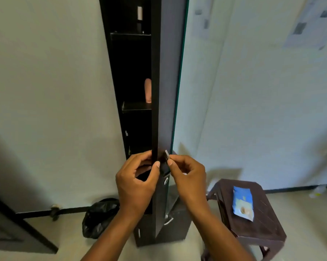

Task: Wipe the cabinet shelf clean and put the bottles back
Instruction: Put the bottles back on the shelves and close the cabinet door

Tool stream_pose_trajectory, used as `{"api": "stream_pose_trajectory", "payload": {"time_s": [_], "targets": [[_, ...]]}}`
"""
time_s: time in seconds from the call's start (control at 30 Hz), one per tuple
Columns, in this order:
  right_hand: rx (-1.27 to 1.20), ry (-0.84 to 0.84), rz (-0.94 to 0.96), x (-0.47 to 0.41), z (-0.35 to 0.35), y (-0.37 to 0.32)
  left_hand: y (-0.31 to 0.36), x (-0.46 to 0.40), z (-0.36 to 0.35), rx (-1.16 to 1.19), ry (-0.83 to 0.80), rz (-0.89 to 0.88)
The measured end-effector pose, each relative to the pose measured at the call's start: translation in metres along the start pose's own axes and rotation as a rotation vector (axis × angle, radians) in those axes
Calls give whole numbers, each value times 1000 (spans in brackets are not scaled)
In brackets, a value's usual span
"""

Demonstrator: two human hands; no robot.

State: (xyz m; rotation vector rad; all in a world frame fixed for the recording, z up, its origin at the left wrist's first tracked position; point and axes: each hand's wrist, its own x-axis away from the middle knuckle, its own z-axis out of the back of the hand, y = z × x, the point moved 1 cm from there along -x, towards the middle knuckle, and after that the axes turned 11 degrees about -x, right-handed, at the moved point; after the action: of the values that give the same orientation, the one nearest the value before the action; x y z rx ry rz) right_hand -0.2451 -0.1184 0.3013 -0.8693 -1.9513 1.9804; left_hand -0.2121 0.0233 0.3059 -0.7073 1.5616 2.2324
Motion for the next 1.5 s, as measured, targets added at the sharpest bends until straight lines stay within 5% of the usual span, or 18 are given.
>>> {"api": "stream_pose_trajectory", "payload": {"time_s": [0.53, 1.5], "targets": [[230, -71, 173, -82, -131, 25, -89, -125, 18, -185, 85, 141], [317, -120, 126, -184, -200, 48, -138, -230, -12, -366, 75, 219]]}}
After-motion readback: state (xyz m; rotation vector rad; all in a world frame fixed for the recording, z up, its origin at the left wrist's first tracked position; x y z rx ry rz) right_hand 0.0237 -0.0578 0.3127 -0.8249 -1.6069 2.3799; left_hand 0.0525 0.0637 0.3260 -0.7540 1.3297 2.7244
